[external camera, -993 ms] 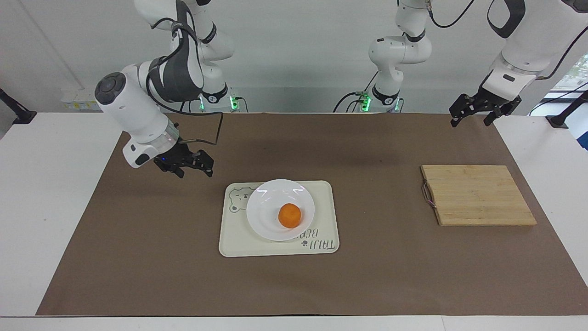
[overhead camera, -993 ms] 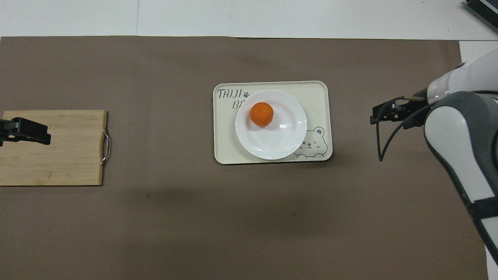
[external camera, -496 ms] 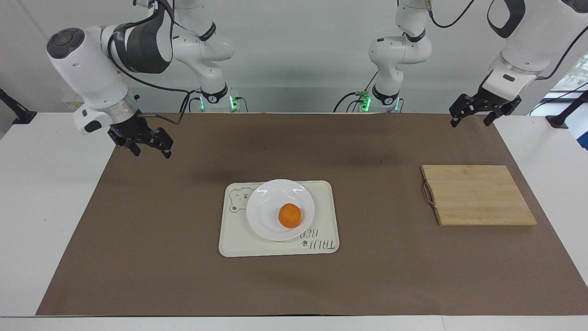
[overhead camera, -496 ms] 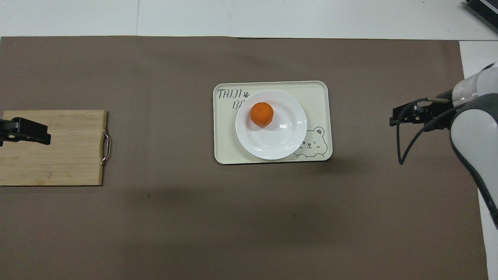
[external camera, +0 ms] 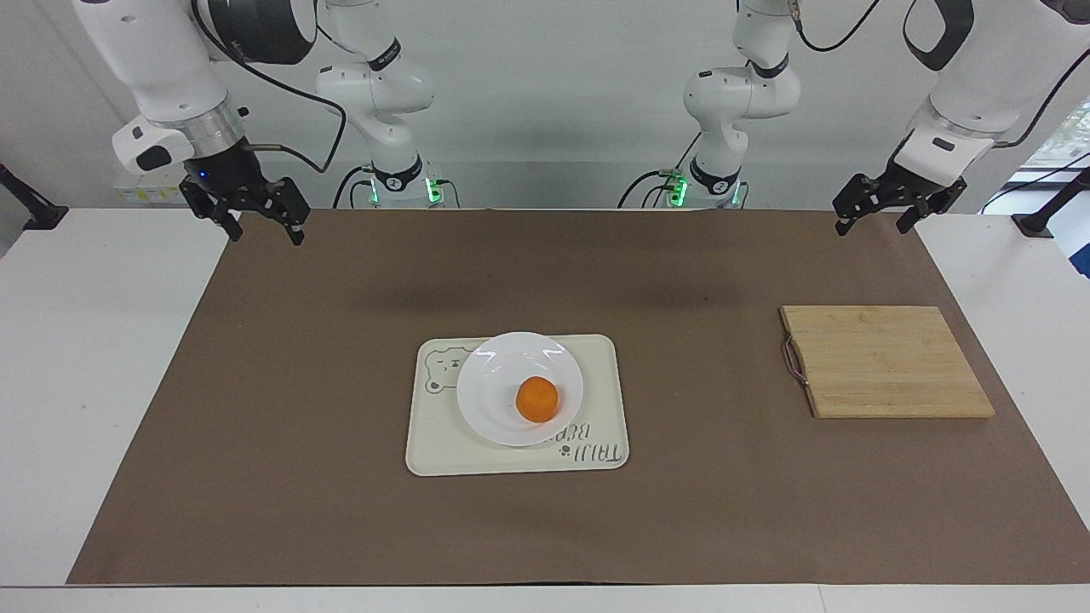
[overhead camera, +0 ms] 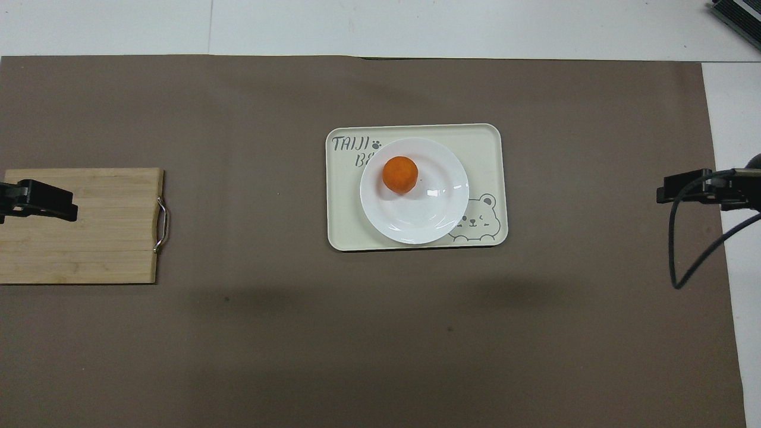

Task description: Place orange and plate with both arms

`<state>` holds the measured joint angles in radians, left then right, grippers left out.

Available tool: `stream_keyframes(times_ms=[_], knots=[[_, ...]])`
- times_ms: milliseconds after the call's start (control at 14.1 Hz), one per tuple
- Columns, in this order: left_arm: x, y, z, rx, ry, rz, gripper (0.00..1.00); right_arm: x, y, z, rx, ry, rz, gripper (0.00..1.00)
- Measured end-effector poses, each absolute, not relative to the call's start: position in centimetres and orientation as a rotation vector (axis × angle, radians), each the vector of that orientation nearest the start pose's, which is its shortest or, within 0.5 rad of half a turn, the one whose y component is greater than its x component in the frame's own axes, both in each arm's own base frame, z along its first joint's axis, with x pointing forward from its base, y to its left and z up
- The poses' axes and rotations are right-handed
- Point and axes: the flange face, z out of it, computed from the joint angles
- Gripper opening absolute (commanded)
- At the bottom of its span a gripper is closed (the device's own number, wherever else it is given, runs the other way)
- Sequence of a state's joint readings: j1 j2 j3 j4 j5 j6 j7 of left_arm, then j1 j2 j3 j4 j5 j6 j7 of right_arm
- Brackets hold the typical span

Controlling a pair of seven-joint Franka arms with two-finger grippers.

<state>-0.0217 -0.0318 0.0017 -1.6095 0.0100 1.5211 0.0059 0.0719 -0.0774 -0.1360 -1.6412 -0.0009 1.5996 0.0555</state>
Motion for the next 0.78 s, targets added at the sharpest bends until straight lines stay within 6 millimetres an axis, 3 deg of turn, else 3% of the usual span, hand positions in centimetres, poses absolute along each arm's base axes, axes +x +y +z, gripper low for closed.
stream_keyframes(times_ms=[142,284,780], knots=[[53.9,-1.0,62.0,-3.13,0.04,0.088,1.0,52.3,-3.4,66.3,-3.17,0.171,-0.057,1.0],[53.9,-1.0,62.0,-3.13,0.04,0.088,1.0,51.7,-2.7,67.4,-3.177,0.149,-0.061,1.0],[53.9,-1.0,62.0,-3.13,0.04,0.088,1.0,51.6,-2.2,66.7,-3.169,0.135,-0.027,1.0]])
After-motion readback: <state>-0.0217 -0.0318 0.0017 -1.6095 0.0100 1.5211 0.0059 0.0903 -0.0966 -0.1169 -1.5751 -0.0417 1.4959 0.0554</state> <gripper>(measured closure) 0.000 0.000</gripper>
